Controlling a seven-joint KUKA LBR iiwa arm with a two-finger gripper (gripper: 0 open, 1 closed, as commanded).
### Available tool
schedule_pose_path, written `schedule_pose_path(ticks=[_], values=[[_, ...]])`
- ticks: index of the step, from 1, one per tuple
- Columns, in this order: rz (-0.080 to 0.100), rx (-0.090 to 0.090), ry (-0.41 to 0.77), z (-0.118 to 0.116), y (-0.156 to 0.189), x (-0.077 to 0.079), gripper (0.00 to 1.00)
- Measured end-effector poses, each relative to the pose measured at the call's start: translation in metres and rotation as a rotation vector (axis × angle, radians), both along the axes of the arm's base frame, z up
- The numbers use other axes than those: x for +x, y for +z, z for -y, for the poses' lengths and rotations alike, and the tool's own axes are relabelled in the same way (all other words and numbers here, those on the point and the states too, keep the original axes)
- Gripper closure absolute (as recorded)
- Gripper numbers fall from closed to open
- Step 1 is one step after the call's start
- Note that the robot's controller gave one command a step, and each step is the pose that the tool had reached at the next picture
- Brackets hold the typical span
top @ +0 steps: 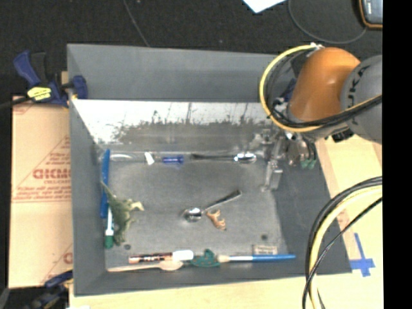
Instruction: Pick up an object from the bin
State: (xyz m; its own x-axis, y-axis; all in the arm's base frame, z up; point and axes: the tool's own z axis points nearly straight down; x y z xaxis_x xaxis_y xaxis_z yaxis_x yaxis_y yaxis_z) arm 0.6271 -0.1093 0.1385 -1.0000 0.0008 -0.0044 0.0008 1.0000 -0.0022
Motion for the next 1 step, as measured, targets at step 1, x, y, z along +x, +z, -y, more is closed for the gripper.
schedule_pose_path(ticks=[1], values=[[-0.004, 0.002, 0.516, -0.0650, -0.0690, -0.0268, 0.00]])
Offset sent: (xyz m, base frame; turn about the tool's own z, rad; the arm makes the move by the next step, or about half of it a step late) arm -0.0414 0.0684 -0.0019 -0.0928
